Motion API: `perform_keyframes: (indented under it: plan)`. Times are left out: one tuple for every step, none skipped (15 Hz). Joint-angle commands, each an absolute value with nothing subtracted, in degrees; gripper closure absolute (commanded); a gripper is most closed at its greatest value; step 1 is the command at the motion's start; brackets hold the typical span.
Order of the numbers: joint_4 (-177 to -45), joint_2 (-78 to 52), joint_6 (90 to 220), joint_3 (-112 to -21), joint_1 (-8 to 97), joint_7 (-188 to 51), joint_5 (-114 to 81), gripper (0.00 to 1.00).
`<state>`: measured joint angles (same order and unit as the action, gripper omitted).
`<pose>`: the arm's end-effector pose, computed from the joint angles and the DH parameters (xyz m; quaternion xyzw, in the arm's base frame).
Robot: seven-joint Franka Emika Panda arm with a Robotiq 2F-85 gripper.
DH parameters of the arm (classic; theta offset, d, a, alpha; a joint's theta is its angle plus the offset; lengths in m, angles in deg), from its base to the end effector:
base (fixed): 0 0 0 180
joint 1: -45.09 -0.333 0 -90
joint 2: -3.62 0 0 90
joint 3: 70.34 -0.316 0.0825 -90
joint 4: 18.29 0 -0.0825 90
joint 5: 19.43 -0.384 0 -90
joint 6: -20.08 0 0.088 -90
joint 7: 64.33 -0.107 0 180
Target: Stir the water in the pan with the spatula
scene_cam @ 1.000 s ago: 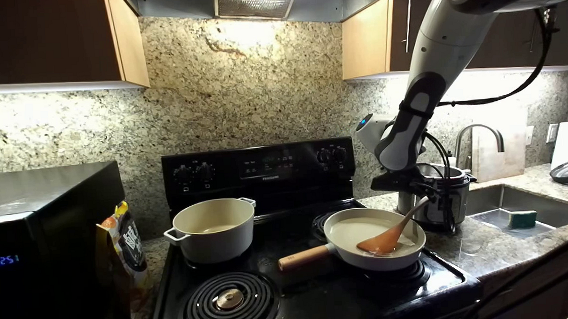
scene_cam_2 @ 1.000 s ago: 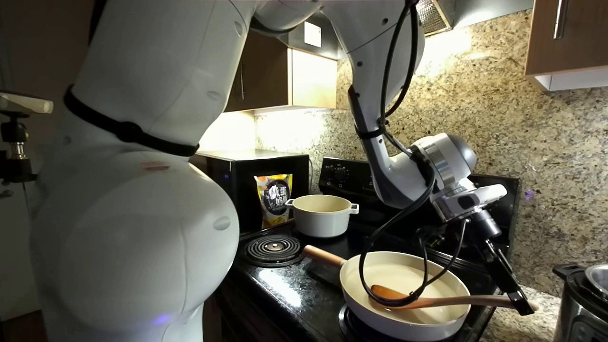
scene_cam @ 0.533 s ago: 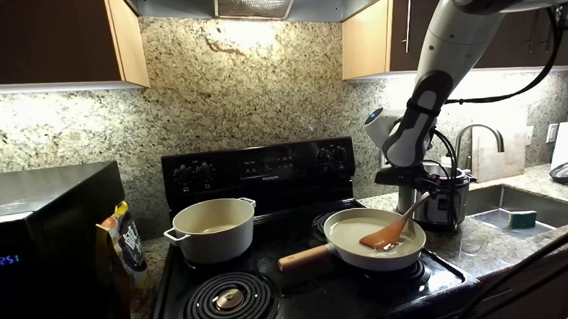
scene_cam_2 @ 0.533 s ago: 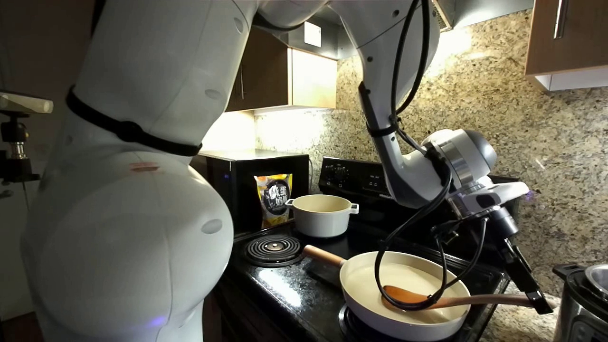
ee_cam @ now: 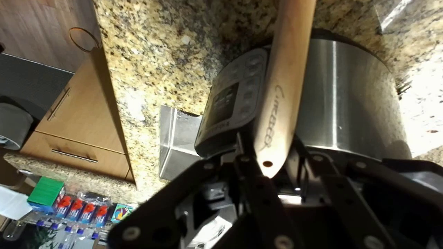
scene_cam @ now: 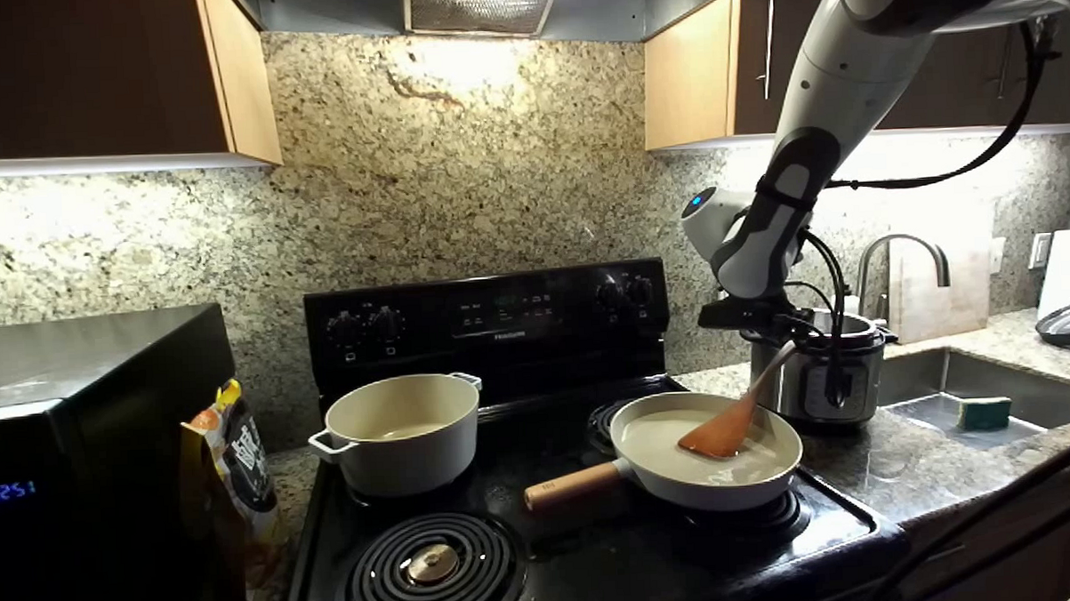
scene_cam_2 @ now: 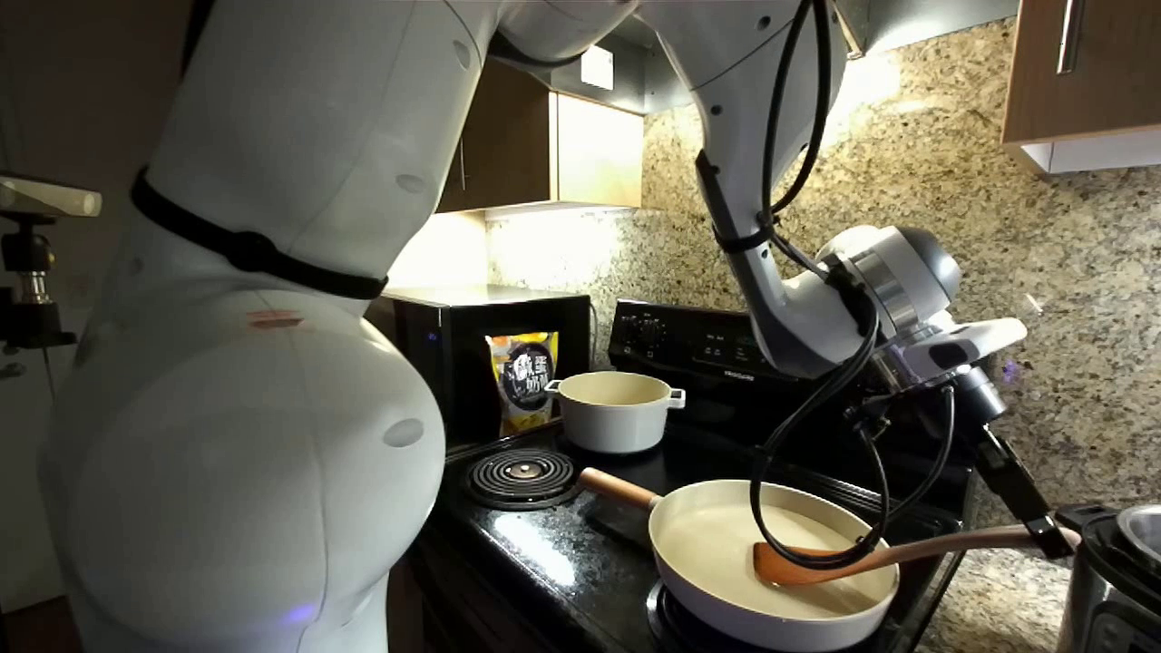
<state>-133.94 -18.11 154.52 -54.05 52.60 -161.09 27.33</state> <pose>0.5479 -0.2479 0.2709 0.6981 -0.6370 0.1705 0.2790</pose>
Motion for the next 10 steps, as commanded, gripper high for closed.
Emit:
perform_keyframes:
  plan:
    - [-130.71, -19.10, 154.04, -54.93, 53.38, -156.23, 25.12, 0.92]
    - [-129.95, -19.38, 153.89, -55.04, 53.18, -155.75, 25.00, 0.92]
    - [-129.20, -19.69, 153.72, -55.19, 53.01, -155.27, 24.88, 0.92]
    - [-128.45, -20.03, 153.44, -55.37, 52.77, -154.98, 24.79, 0.92]
    - [-127.80, -20.34, 153.34, -55.50, 52.59, -154.73, 24.77, 0.92]
    - [-127.17, -20.63, 153.06, -55.61, 52.28, -154.52, 24.69, 0.92]
    - [-126.53, -20.95, 152.82, -55.74, 52.00, -154.37, 24.76, 0.92]
    - [-125.94, -21.23, 152.55, -55.94, 51.73, -154.15, 24.81, 0.92]
    - [-125.46, -21.50, 152.44, -56.14, 51.55, -154.07, 24.89, 0.92]
    - [-125.01, -21.70, 152.22, -56.36, 51.32, -154.02, 25.00, 0.92]
